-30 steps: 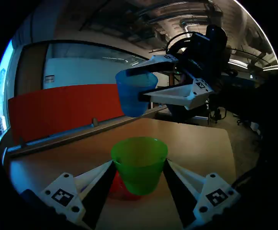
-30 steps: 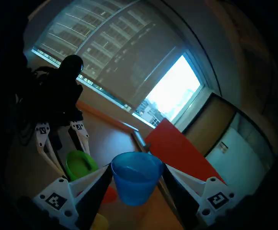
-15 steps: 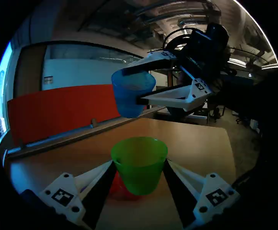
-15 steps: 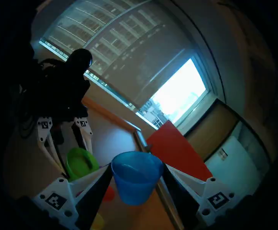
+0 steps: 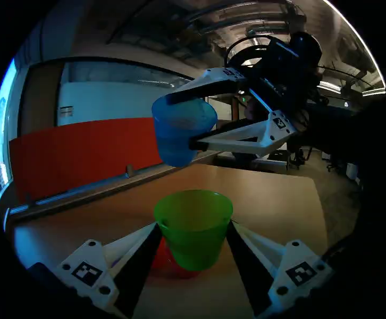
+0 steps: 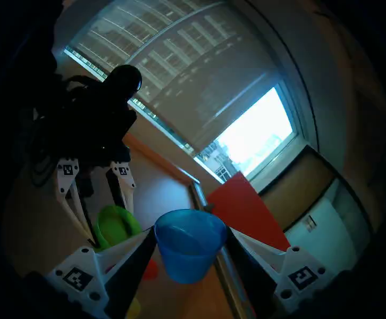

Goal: Pour water

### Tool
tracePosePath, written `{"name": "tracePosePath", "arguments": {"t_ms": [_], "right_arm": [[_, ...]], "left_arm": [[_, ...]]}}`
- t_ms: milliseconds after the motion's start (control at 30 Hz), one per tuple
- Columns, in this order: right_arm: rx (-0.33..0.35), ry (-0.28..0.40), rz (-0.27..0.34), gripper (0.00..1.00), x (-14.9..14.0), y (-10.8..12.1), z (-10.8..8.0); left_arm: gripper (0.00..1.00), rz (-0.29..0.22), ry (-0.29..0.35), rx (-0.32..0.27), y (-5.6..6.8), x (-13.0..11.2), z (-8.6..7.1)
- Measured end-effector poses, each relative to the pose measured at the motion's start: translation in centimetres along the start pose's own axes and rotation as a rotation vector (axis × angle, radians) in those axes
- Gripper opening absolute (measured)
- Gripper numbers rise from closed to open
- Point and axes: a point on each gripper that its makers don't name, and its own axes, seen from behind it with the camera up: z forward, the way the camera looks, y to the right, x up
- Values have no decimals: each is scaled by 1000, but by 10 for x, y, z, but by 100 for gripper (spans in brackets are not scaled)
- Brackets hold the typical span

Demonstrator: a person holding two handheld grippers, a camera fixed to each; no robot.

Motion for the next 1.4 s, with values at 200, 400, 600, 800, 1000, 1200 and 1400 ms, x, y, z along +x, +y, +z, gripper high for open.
{"name": "tracePosePath", "arguments": {"t_ms": [200,400,600,800,1000,1200,1400], "right_arm": [[6,5,-13,93,2,-1,1],[11,11,-34,93,4,-1,1],[18,12,-61,93,7,-3,1],[24,9,-82,93,6,-5,1],[24,7,-100,93,7,-5,2],[25,8,-112,93,9,-5,3],[26,6,-128,92,9,-6,3]], "left_arm": [[83,1,2,-4,-1,1,-1],[83,5,5,-11,1,2,-1],[83,7,7,-14,1,3,0],[83,10,7,-16,2,3,0],[83,12,10,-16,2,4,1],[83,12,12,-13,2,4,1],[83,11,15,-12,1,4,2]]}}
